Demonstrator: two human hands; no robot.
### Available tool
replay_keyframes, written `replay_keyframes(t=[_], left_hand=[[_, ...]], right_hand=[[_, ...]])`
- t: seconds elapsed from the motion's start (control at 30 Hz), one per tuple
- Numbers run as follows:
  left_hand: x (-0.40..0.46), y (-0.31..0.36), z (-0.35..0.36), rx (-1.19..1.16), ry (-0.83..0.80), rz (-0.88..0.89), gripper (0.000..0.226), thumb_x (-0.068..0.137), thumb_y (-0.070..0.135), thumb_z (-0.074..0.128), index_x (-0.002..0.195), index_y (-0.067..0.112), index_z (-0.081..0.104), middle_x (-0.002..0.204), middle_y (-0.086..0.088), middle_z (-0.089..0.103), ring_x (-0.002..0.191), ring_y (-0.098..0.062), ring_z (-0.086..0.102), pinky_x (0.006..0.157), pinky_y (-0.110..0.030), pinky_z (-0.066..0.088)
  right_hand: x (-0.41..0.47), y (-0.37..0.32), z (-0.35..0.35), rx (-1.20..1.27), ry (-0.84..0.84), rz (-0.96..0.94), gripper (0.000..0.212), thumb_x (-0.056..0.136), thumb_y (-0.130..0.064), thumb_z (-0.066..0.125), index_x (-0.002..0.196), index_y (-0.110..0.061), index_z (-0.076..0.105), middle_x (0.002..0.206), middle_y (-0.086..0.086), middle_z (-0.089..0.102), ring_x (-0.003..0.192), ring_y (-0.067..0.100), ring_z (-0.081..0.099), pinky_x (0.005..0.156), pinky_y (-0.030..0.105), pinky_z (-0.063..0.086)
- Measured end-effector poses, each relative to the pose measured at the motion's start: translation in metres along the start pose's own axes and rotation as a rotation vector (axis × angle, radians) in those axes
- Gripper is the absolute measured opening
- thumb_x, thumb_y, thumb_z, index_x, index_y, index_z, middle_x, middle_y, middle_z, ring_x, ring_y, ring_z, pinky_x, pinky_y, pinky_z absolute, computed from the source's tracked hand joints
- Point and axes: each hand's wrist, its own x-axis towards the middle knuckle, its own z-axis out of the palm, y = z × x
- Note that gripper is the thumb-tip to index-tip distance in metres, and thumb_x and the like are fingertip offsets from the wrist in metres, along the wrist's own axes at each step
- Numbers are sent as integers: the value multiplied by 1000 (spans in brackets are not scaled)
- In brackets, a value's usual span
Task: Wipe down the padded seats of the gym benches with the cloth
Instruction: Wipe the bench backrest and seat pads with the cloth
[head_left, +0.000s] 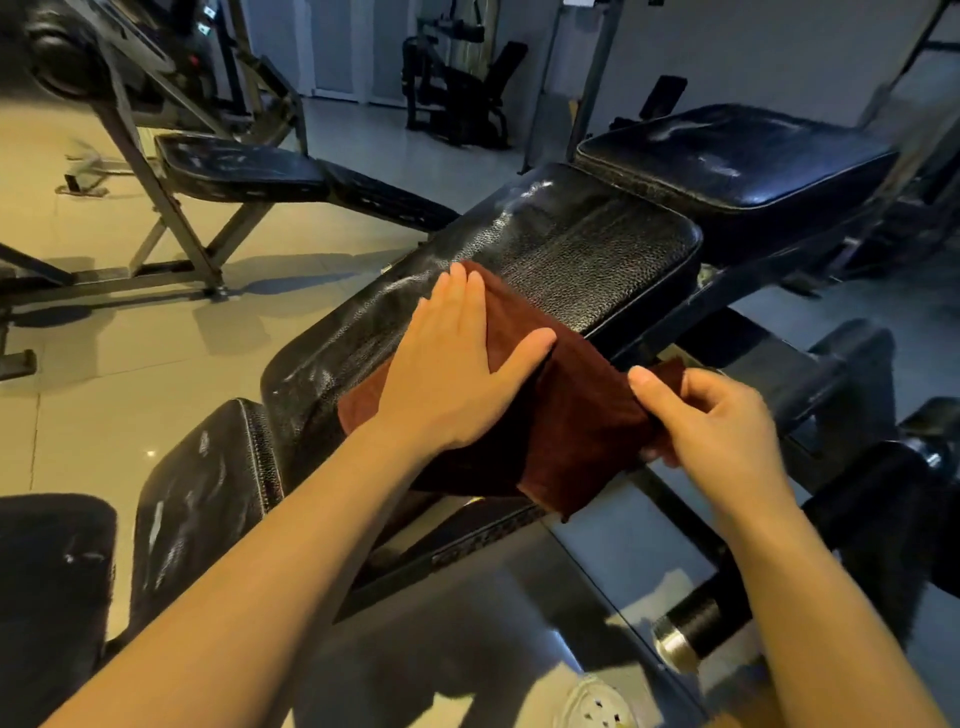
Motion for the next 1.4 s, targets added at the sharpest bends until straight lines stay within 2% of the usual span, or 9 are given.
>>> replay_keyframes(t=[0.23, 0.4, 0.53, 0.67, 0.73, 0.93, 1.03, 1.17, 1.4], left_hand=[[16, 15, 1, 0, 2, 69, 108, 79, 85, 10, 155, 9, 2, 163, -8, -5, 150, -18, -5, 118, -32, -4], [-25, -4, -3, 26, 105, 34, 96, 84, 75, 14, 155, 11, 14, 163, -5, 6, 148, -20, 4, 119, -32, 4], [-62, -14, -3, 102, 127, -34, 94, 83, 72, 16, 151, 7, 27, 151, -11, 31, 138, -25, 24, 115, -35, 20], [-57, 0, -2, 112, 20, -51, 109, 76, 83, 9, 155, 8, 5, 163, -9, 4, 150, -21, 3, 118, -27, -1], [-40, 14, -2, 106, 17, -55, 111, 77, 86, 12, 154, 8, 2, 163, -10, 0, 150, -21, -1, 119, -30, -2], [13, 61, 5, 118, 7, -11, 100, 83, 73, 18, 154, 5, 4, 162, -14, 1, 150, -25, 0, 119, -34, 0], [44, 79, 8, 110, -14, 40, 95, 90, 70, 25, 154, 3, 3, 162, -16, -1, 150, -27, 0, 120, -37, 1], [77, 99, 10, 94, -32, 116, 90, 94, 66, 26, 153, 1, 6, 162, -18, 1, 150, -28, 0, 120, -39, 2], [88, 107, 7, 85, -49, 246, 82, 98, 59, 29, 154, 4, 7, 162, -14, 2, 150, -25, 0, 120, -38, 2]], right_hand=[[2, -2, -4, 63, 118, 27, 58, 77, -60, 63, 73, -3, 55, 72, 21, 60, 75, 43, 61, 69, 59, 55], [-20, -11, 8, -34, 34, -29, 45, 89, -40, 63, 60, -10, 48, 50, -5, 49, 50, 8, 49, 54, 39, 48], [-26, -15, 8, -52, -27, -53, 46, 87, -42, 64, 57, -14, 45, 50, -3, 44, 56, 31, 53, 60, 51, 52], [-17, -21, -5, -6, -35, -41, 45, 87, -40, 66, 60, -7, 51, 50, -5, 49, 51, 14, 53, 56, 44, 52], [-7, -19, -15, 25, -24, -37, 42, 89, -37, 65, 60, -10, 52, 51, -6, 49, 53, 11, 52, 58, 39, 47], [25, -1, -39, 41, 102, 23, 47, 91, -43, 63, 79, 2, 60, 78, 25, 62, 77, 44, 61, 67, 56, 52], [31, 3, -40, 79, 167, 66, 44, 93, -42, 61, 82, 1, 61, 81, 24, 64, 74, 42, 62, 62, 52, 51], [34, 7, -45, 205, 246, 134, 43, 95, -38, 59, 86, 4, 61, 71, 18, 60, 60, 22, 59, 45, 27, 42], [21, 3, -37, 245, 260, 159, 33, 96, -36, 57, 85, -6, 64, 71, 9, 68, 46, 9, 60, 42, 18, 45]])
